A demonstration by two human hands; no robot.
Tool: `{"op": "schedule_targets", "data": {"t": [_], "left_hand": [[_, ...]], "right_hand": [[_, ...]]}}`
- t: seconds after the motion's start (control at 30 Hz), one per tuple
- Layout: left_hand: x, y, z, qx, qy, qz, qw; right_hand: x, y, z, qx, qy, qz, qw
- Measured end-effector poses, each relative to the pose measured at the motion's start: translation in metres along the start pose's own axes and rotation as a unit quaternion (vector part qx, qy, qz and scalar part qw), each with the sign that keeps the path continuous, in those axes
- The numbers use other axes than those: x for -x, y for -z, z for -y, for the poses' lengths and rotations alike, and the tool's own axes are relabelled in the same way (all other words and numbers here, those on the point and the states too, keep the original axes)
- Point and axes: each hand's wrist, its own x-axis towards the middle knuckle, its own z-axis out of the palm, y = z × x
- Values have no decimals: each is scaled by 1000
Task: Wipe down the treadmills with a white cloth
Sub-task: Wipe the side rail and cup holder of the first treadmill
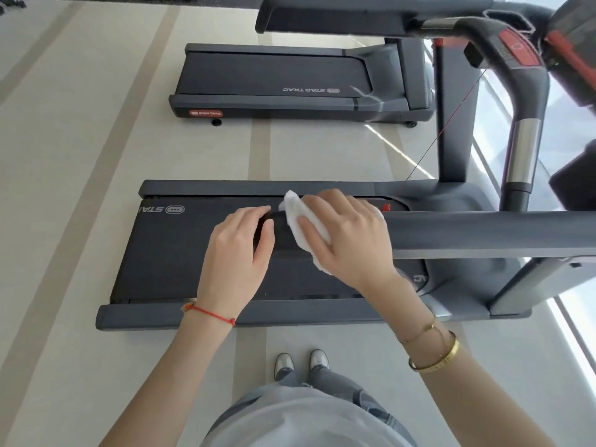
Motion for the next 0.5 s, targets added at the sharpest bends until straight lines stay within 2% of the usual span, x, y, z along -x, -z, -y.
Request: {"op": "schedule_targets", "data": {"t": [0.07,0.13,0.33,0.5], "left_hand": [[-1,-2,-3,10,-3,2,1000],[-2,-5,-11,9,-19,5,1000],[-8,-25,-39,-35,-86,-1,996],[-15,-50,-69,-59,-104,-10,993]], "right_hand": [[10,-4,-6,-8,38,-69,997],[18,-6,-17,-5,49,-96,994],[31,11,-58,-1,-18,-113,993],[44,29,-94,3,-45,-110,993]]}}
